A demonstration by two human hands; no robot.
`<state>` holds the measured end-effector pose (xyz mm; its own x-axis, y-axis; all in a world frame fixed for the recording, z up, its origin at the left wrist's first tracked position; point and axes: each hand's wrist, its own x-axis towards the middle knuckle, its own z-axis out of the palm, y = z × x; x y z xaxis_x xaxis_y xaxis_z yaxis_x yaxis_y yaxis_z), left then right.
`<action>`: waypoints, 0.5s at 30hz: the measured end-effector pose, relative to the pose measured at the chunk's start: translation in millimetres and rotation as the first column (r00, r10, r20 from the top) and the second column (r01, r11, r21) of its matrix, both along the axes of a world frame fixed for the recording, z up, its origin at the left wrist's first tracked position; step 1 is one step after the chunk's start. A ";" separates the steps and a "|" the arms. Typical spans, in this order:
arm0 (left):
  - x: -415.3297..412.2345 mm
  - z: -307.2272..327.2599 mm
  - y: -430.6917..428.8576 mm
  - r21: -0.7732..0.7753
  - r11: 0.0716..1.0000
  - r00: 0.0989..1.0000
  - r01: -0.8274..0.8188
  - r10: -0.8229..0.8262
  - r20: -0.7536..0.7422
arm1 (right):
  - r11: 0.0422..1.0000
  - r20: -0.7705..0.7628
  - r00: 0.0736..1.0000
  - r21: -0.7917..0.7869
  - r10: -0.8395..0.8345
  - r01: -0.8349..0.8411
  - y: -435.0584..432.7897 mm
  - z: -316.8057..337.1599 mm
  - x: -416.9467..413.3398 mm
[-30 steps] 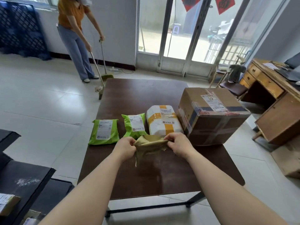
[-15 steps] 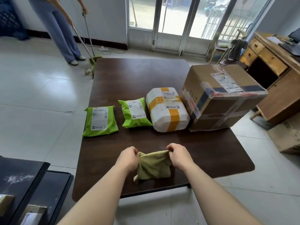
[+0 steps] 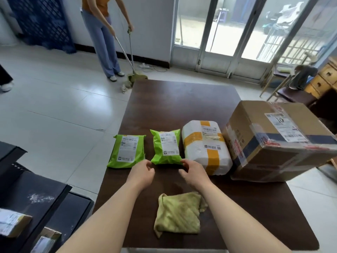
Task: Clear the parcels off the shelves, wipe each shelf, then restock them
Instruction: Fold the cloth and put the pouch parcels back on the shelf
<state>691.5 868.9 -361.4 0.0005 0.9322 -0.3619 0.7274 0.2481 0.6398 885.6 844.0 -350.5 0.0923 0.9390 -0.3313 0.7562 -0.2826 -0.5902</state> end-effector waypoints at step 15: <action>-45.6 -9.0 68.7 0.068 0.953 0.937 -0.296 0.303 -0.172 | 0.997 0.160 0.984 0.012 0.075 -0.078 108.7 -22.0 -51.9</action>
<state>645.9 937.6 -370.5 -0.3423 0.8929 -0.2925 0.7266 0.4489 0.5202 833.7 952.7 -372.4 0.0707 0.9510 -0.3011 0.8601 -0.2110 -0.4645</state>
